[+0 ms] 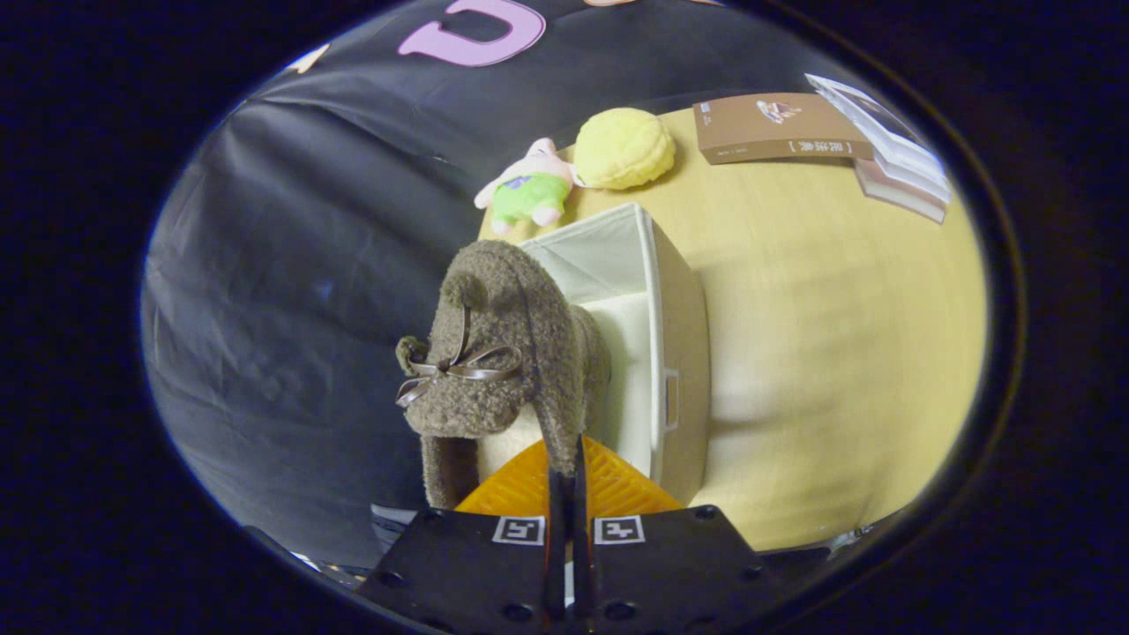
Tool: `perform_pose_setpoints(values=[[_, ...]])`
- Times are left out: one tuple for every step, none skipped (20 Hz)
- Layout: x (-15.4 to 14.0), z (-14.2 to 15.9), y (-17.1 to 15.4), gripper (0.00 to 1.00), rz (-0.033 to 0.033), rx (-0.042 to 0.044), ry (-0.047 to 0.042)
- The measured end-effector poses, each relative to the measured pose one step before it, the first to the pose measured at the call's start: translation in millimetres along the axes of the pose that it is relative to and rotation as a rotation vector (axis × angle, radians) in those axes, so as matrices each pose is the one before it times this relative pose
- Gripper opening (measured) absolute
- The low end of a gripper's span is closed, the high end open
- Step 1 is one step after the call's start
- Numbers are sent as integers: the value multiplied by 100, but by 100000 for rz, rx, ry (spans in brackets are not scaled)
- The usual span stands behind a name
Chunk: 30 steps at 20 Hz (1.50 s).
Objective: Open the storage box then place both shoes into the box .Put the left shoe in first, then the right shoe, with the right side of both shoes facing outward in a uniform manner.
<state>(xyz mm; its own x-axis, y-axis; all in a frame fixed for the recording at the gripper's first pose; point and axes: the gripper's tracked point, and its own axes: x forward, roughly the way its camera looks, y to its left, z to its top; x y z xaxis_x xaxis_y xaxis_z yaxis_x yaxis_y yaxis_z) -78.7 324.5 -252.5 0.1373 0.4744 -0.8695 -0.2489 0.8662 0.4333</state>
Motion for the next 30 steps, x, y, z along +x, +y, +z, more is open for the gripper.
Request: perform_pose_setpoints(values=[[473,90,-625,7,-5065,-1603,-1847],[-534,-36,-621,7,-4523,-1745,-1936],[431,62,-333,7,-3662,-1558,-1786],[546,0,-145,7,-2426,-1467,-1507],[344,-34,39,7,-2389,-1373,-967],[198,-27,19,7,-2410,-2069,-960],[199,-19,66,7,-1847,-2041,-762],[122,-129,151,8,-1119,-1737,-909],[153,-3,146,8,-177,-1053,-664],[-60,-145,183,11,453,-243,-325],[432,229,687,14,270,-450,-2058],[-1127,689,-560,17,140,-950,-2610],[-337,291,197,29,1344,-273,-1842],[-396,387,272,41,1212,-460,-1314],[-449,225,178,52,1281,-613,-1039],[-367,110,509,64,2631,-805,-708],[-186,-110,666,76,3139,-613,-20],[-534,-40,33,88,960,-1198,-817],[-261,173,-265,100,187,-1844,-1322],[-164,-74,-228,100,45,-1488,-787],[-241,-27,-201,99,230,-885,-929],[-273,110,-231,99,47,-564,-1207],[-302,231,-323,99,-95,-263,-1183],[-420,318,-448,99,30,114,-1911],[-424,436,-529,99,-257,356,-2119],[-462,555,-703,99,-87,610,-2487],[-469,712,-976,99,-728,437,-3046],[-580,663,-1271,99,-1259,402,-3285],[-544,798,-1474,99,-1821,337,-3571],[-664,727,-1667,99,-2177,203,-4300]])
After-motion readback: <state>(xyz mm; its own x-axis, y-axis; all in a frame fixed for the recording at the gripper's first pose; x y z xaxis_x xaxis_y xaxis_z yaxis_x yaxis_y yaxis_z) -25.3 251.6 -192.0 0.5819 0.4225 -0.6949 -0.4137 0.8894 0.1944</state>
